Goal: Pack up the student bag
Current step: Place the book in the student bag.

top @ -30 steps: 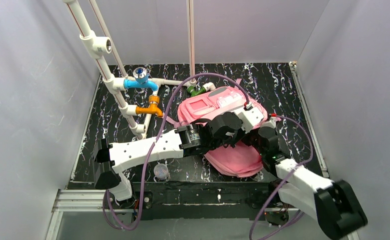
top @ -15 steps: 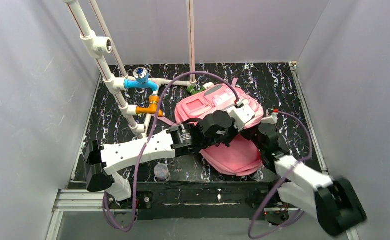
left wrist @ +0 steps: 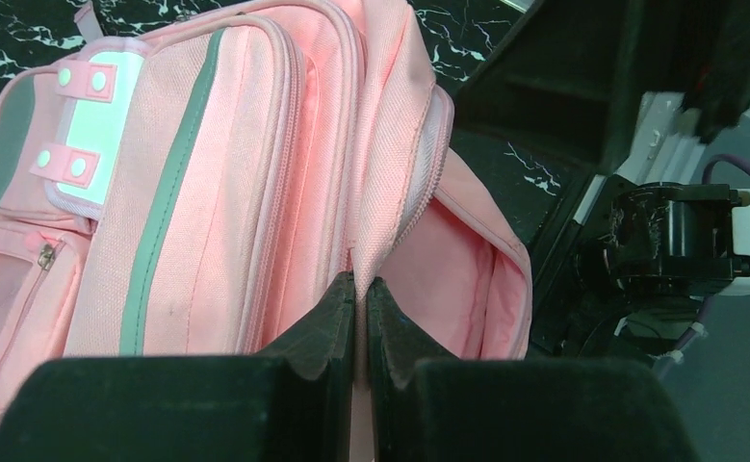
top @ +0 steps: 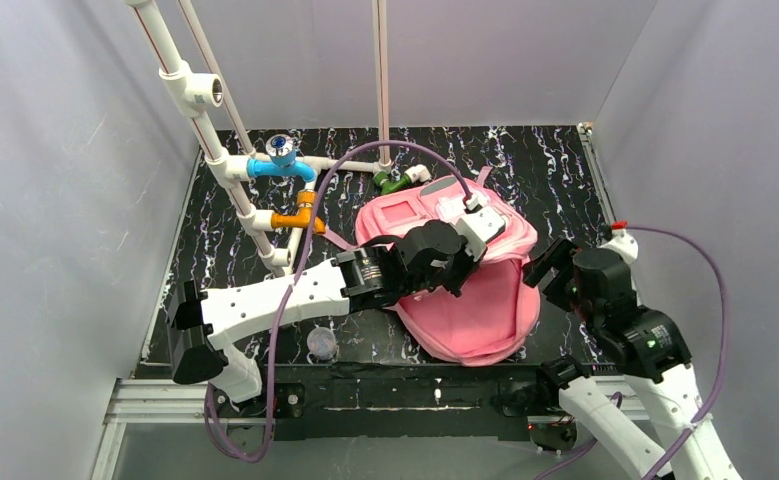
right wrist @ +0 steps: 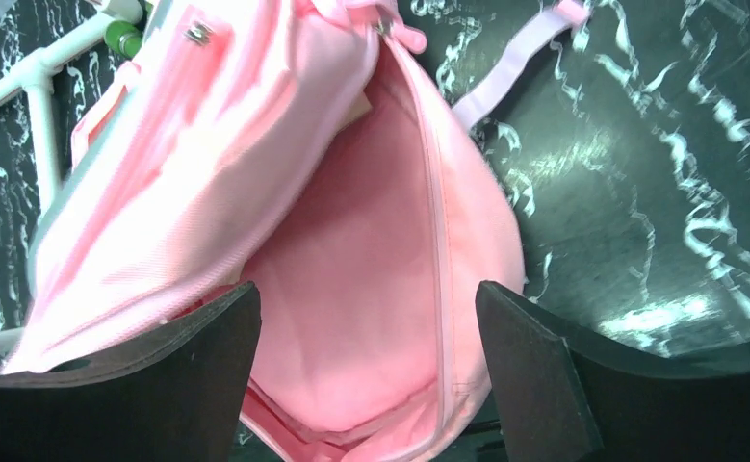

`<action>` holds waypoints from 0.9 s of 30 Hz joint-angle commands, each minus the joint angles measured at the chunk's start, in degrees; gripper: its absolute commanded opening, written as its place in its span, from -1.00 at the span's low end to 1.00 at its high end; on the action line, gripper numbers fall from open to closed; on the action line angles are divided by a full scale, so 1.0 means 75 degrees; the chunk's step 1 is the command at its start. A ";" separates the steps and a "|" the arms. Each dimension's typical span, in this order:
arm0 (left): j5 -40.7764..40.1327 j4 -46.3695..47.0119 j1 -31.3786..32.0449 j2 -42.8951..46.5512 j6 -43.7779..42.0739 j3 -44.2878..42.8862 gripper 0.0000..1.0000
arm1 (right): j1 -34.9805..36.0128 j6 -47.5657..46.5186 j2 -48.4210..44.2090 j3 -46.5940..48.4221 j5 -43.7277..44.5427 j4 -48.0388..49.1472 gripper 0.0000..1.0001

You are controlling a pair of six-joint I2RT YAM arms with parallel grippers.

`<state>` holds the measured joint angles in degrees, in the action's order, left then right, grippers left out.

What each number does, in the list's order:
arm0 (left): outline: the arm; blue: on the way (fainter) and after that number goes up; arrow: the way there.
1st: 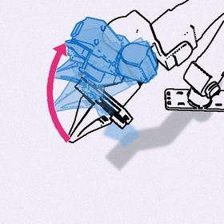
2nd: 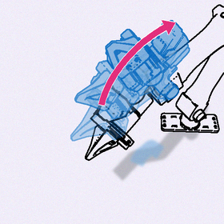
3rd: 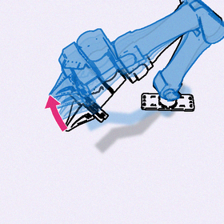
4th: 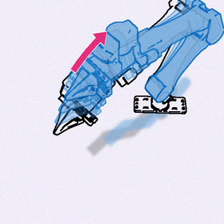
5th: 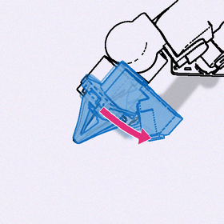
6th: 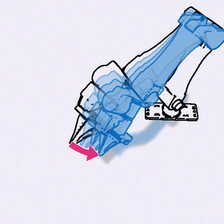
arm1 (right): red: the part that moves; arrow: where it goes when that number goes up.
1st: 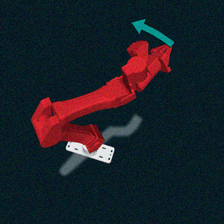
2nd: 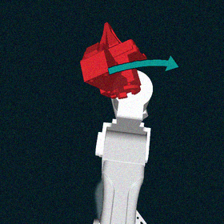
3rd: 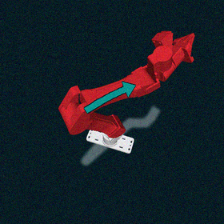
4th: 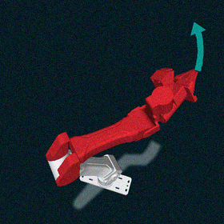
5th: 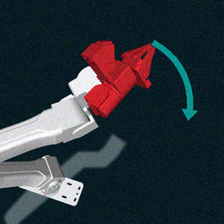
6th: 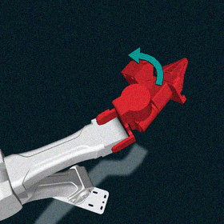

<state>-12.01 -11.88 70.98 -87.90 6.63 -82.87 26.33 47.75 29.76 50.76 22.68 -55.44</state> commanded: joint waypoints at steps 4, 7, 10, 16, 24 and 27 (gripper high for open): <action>0.0137 -0.0303 -0.0136 -0.0368 0.0593 -0.0361 -1.00 | -0.0006 -0.2241 0.0781 0.1307 -0.0995 -0.0640 0.84; 0.0460 -0.0677 -0.0136 -0.0533 0.0744 -0.0499 -1.00 | -0.0006 -0.1657 0.0835 0.1416 -0.2618 0.0113 0.87; 0.0795 -0.1006 -0.0136 -0.0274 0.0924 -0.0326 -0.57 | -0.0006 -0.1096 0.0834 0.1314 -0.3325 0.0763 0.88; 0.0677 -0.1488 -0.0125 0.1876 0.1505 0.1339 0.95 | -0.0006 -0.2509 0.1379 0.1544 -0.2676 -0.0380 0.97; -0.0954 -0.1168 0.0395 0.3162 0.2305 0.3859 0.42 | -0.0006 -0.2905 0.2069 0.0956 -0.4898 -0.0008 0.97; -0.2755 -0.1099 0.0737 0.2643 0.2675 0.4311 0.40 | 0.0055 -0.2440 0.2012 0.0423 -0.5164 0.0775 0.97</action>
<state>-16.36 -19.31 73.91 -62.11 22.48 -55.24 26.33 27.83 45.74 57.60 -8.12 -56.90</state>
